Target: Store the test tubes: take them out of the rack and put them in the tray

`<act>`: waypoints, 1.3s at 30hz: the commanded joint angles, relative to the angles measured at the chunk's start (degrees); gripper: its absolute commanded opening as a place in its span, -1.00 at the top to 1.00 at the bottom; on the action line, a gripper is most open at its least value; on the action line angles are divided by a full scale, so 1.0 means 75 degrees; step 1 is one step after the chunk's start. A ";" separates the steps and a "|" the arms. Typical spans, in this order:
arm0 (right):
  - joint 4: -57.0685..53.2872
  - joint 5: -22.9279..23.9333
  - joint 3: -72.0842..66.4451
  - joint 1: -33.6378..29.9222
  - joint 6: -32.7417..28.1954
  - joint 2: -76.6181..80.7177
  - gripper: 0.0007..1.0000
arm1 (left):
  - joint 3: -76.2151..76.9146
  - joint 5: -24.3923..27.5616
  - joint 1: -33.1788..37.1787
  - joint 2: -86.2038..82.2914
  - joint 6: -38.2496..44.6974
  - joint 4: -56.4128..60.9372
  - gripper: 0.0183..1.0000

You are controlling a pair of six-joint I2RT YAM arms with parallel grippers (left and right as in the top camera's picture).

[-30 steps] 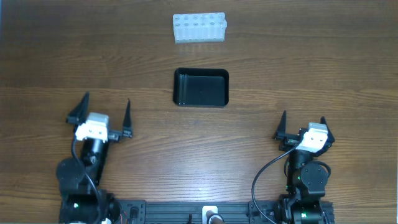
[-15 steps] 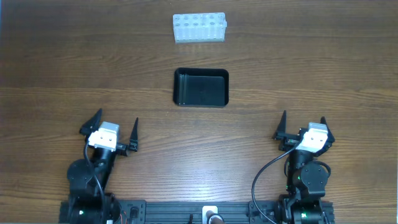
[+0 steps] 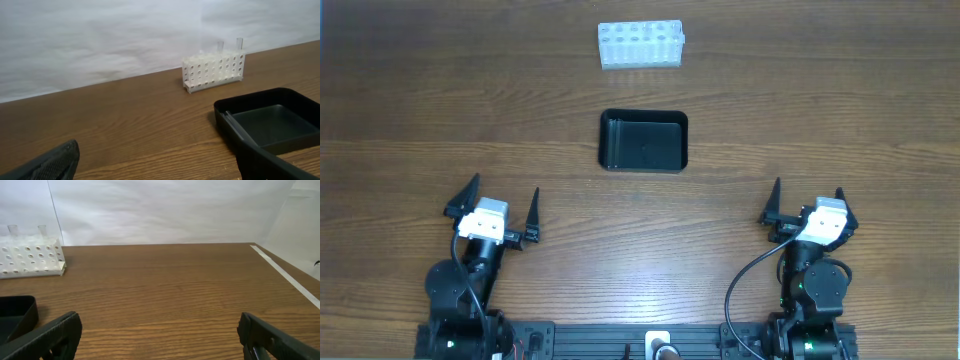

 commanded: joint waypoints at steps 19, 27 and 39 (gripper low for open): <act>-0.0009 0.0096 -0.0044 -0.0055 -0.0003 -0.0076 -0.98 | -0.0038 0.0102 0.0038 -0.0067 0.0087 -0.0009 -1.00; -0.0009 0.0096 -0.0044 -0.0055 -0.0003 -0.0076 -0.98 | -0.0038 0.0102 0.0038 -0.0067 0.0087 -0.0009 -1.00; 0.0221 -0.0262 -0.0041 -0.0055 0.0216 -0.0032 -0.98 | -0.0038 0.0102 0.0038 -0.0067 0.0087 -0.0012 -1.00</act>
